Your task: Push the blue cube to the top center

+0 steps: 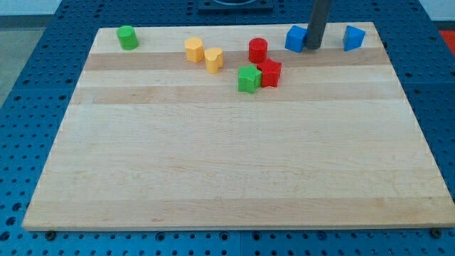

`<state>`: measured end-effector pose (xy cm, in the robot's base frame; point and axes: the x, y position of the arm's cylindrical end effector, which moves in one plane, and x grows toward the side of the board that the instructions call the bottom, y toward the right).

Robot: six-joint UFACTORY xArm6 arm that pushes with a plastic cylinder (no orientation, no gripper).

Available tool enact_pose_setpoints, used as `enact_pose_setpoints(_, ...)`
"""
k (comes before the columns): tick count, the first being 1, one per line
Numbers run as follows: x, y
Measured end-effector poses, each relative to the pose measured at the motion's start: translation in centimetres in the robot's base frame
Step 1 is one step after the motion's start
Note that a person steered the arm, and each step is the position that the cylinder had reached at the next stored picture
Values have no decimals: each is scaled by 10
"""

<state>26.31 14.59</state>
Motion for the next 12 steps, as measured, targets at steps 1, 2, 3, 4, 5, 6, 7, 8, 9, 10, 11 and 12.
enact_pose_setpoints(1,-4,-8)
enact_pose_setpoints(2,-17,-8)
enact_pose_setpoints(3,-29,-8)
enact_pose_setpoints(4,-32,-8)
enact_pose_setpoints(5,-32,-12)
enact_pose_setpoints(6,-32,-25)
enact_pose_setpoints(7,-32,-47)
enact_pose_setpoints(8,-32,-67)
enact_pose_setpoints(9,-32,-86)
enact_pose_setpoints(10,-32,-98)
enact_pose_setpoints(11,-32,-98)
enact_pose_setpoints(12,-33,-99)
